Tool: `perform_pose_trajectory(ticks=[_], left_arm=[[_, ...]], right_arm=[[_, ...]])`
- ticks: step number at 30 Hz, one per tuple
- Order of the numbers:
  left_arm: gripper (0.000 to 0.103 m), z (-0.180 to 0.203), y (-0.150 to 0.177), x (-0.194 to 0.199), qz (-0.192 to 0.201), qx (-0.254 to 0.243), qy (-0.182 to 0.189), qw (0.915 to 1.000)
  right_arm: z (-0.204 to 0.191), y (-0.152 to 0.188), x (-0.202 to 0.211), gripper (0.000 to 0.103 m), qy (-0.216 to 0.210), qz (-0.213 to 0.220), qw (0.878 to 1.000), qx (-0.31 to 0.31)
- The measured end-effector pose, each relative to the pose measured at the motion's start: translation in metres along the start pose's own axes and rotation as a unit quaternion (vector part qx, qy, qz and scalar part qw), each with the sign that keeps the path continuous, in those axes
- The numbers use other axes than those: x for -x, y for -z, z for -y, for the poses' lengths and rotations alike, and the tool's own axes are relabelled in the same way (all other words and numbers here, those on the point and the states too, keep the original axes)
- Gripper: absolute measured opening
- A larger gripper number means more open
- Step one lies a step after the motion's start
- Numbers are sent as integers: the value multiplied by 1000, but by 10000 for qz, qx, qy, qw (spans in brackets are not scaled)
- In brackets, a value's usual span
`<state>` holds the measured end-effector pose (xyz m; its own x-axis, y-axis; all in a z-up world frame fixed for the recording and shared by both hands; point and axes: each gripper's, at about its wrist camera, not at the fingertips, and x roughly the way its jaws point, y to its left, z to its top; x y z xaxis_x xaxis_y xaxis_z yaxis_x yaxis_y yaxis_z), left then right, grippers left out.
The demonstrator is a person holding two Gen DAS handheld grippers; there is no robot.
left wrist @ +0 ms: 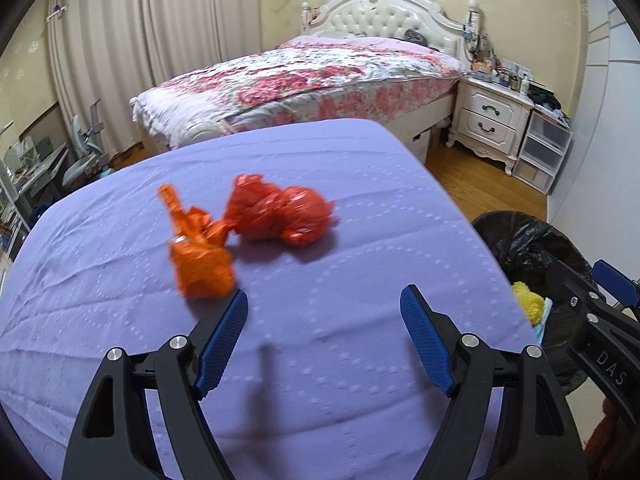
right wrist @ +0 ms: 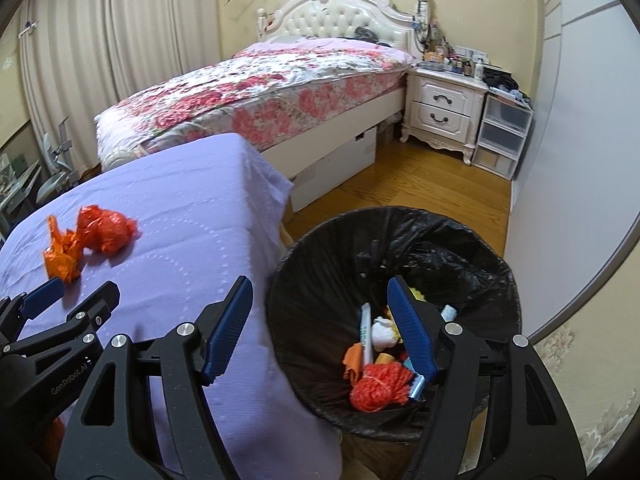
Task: Collect trash
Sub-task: 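Bring both tools back over the table toward the orange and red bags, then grasp the orange bag with the left tool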
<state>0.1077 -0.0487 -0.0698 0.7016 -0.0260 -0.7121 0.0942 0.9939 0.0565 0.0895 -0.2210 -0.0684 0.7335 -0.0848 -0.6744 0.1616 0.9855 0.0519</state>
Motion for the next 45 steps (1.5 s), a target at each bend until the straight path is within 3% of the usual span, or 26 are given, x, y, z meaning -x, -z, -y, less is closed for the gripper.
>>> perform_pose_trajectory(ticks=[17,23,29,45], left_arm=[[76,-66,-16,-28,-235,683,-369,9967],[76,-79,-24,-38,-299,643,-396,9967],[43,-92,-23,-45,-405,578,-306,9970],[41,-155,-3,-26,-353,785,-574,9946]], right_arm=[[-71,-4,-15,69,-494,-300,9965,607],[-91,-11,-27,69,-568,-389,9945,785],[-111,-12,-34,69,-685,-458,9920,958],[-177,-19,-50,76,-1017,-601,9814,1514]])
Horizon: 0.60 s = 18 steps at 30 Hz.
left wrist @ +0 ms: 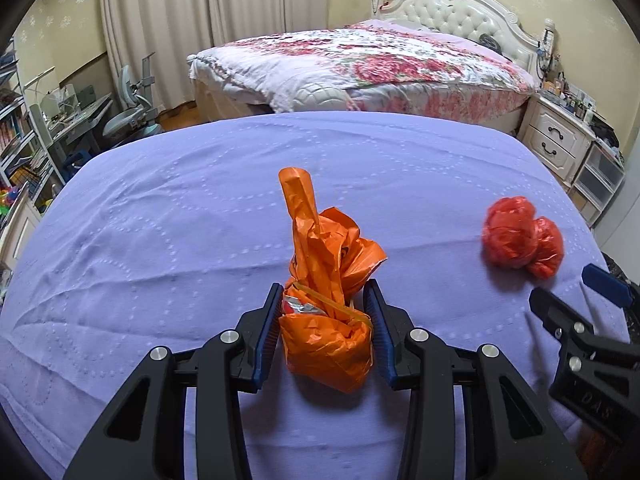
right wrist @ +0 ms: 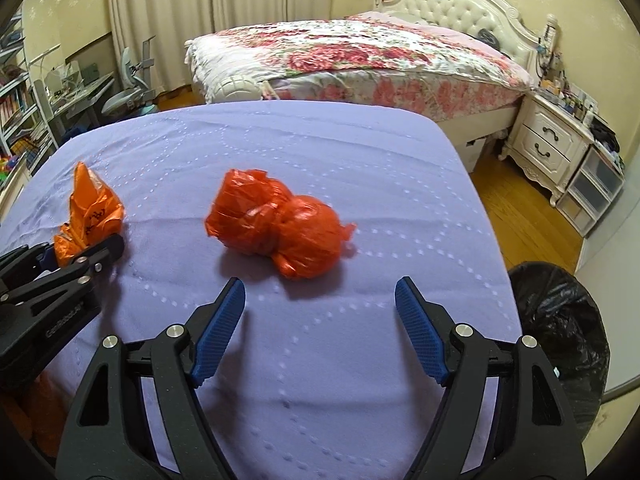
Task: Collect trash
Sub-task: 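Grasp the orange bag with the left tool, then grasp the red knotted bag with the right tool while the left tool holds the orange bag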
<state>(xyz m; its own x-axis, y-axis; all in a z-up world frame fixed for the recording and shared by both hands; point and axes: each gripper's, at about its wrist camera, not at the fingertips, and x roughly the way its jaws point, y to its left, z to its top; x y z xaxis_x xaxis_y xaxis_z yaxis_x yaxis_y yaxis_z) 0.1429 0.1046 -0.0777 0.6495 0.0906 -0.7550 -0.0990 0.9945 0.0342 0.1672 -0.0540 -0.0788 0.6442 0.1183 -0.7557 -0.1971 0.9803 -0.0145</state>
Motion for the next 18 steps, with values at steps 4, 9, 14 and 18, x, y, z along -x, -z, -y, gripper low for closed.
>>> perform_pose_trajectory(ticks=[4,9,14,18], left_arm=[[41,-19,5,2,0,90,-57,9999],[41,-32,6,5,84,94,-181,9998],[41,-43,7,4,74,178,-165,9997],[41,-44,7,3,90,200,-134,9997]], right_arm=[[-9,-10,-9,79,-30,-8,10000,54],[-17,-22,-22,80,-44,-84,9999,83],[-20,-34,-33,81,-49,-146,9999,26],[-24,-36,-36,64,2,-170,9998,39]])
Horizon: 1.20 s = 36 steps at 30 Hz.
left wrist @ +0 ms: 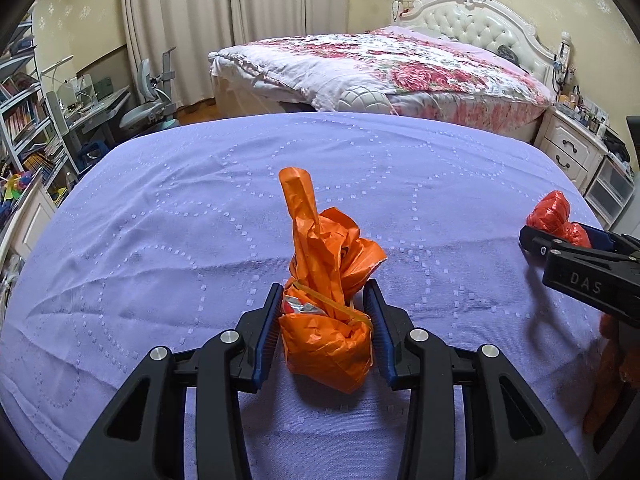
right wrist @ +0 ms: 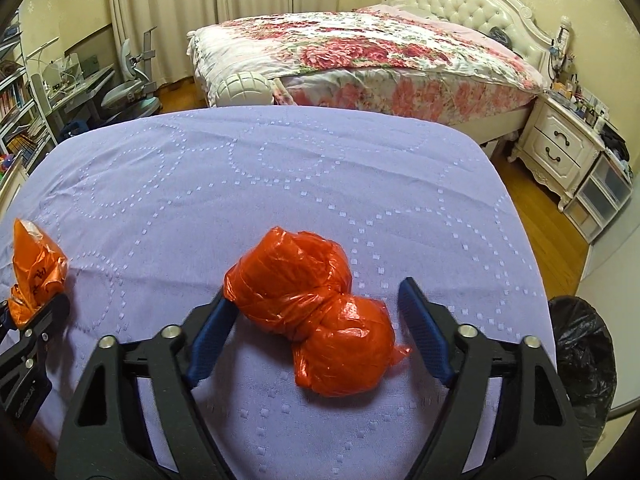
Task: Collect trash
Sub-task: 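Grasp the red knotted bag with the right tool while the left tool holds the orange bag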
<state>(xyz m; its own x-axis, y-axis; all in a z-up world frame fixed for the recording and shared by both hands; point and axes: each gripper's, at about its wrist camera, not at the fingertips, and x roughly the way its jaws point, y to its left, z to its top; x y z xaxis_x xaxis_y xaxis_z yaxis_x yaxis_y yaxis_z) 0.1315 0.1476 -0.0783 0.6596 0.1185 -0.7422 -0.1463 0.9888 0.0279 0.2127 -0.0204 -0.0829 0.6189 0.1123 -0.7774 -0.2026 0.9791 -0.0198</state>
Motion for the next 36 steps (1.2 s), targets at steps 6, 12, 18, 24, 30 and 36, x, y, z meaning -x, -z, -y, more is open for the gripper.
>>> perform_pose_trajectory(ticks=[6,12,18,24,30,36], left_arm=[[41,0,1,0,3,3,6,10000],[41,3,3,4,35,-13,17,10000],[41,4,8,10,38,-46,93,9999],[41,7,15,18,41,-87,180,9998],[41,13,24,25,46,-154,269,9995],[41,21,34,33,54,-240,320,9992]], right_arm=[[0,3,1,56,-46,-15,10000,-19],[-5,16,12,55,-163,-15,9999,10],[-10,34,26,55,-229,-20,9997,54],[-12,52,41,55,-279,-26,9996,96],[-12,69,55,55,-284,-7,9995,146],[-9,85,68,55,-296,20,9995,134]])
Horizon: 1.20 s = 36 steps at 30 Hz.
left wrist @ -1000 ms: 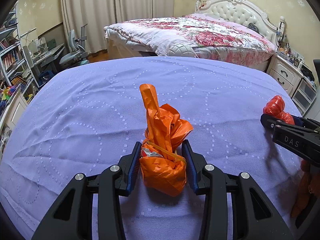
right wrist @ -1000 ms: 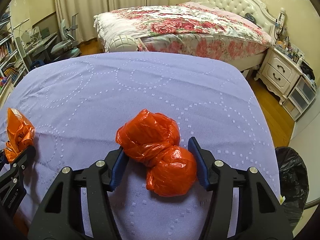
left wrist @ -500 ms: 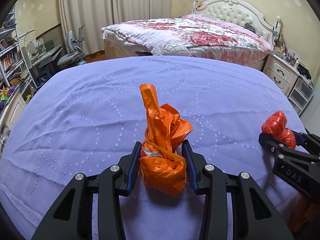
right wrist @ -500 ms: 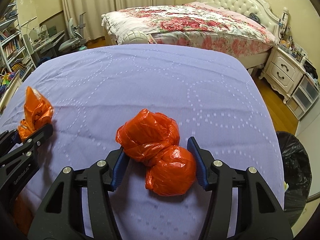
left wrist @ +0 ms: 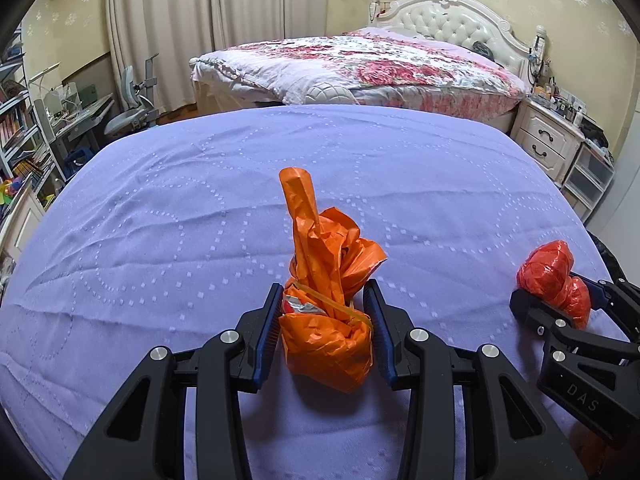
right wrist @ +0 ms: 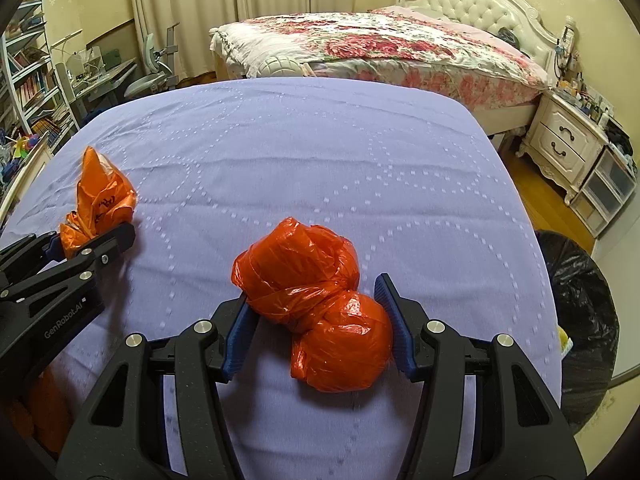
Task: Collect trash
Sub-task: 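Grasp the red knotted bag with the right tool while the left tool holds the orange bag, then carry both bags over the trash bin and open both tools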
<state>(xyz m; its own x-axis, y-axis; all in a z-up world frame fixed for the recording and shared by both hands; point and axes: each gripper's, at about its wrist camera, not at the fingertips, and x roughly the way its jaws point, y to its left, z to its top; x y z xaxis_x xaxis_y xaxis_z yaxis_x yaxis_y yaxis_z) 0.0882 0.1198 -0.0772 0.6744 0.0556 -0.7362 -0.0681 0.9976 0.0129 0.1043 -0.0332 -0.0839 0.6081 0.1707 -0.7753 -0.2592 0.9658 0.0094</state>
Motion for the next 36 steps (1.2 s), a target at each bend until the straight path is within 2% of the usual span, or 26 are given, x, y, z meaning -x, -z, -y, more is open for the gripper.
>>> perform_pose_trajectory(ticks=[8,20,36], left_arm=[[41,21,11,14,114,-144,112,9998],[41,73,23,33,331,-515,464,9970],[41,163,6,43,624,-1175,1070,9853]], right_arm=[[10,17,18,56,20,97,9999,-118],[54,40,51,55,344,401,9973,-518],[153,58,88,56,1257,766,9802,-1328]])
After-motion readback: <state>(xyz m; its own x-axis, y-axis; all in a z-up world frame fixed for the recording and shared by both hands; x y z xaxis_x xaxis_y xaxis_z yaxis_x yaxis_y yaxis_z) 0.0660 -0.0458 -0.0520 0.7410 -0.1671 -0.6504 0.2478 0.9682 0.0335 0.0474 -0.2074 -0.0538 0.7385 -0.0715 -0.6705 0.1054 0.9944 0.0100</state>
